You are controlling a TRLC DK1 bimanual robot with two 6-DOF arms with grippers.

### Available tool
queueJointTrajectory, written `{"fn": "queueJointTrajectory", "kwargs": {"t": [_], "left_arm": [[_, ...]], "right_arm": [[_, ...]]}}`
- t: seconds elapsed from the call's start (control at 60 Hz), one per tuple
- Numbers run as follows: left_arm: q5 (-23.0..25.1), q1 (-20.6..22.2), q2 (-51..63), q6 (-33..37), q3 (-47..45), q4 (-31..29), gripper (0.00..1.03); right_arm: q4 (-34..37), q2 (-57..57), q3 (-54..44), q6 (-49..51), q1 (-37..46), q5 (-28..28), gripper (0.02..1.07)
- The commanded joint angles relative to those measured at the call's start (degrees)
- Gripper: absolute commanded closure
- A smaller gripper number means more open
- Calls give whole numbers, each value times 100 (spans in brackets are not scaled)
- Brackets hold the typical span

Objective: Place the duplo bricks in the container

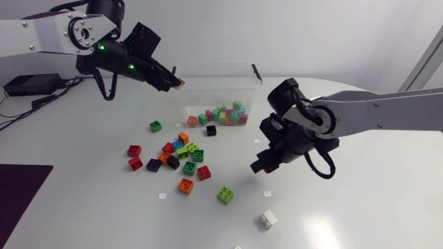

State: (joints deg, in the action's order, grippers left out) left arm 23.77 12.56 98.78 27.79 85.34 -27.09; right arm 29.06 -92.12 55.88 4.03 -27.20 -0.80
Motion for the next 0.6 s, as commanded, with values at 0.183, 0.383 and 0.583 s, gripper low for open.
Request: {"fn": "queueJointTrajectory", "kwargs": {"t": [0.183,0.383,0.583], "left_arm": [[-74,124,818,-828,958,310,78],[-443,238,1328,-1171,1529,521,75],[-927,256,1512,-1399,1740,978,48]], "right_arm": [[223,176,758,-25,268,-193,71],[311,80,1382,-25,294,-210,71],[443,-210,2120,-34,277,-219,73]]}}
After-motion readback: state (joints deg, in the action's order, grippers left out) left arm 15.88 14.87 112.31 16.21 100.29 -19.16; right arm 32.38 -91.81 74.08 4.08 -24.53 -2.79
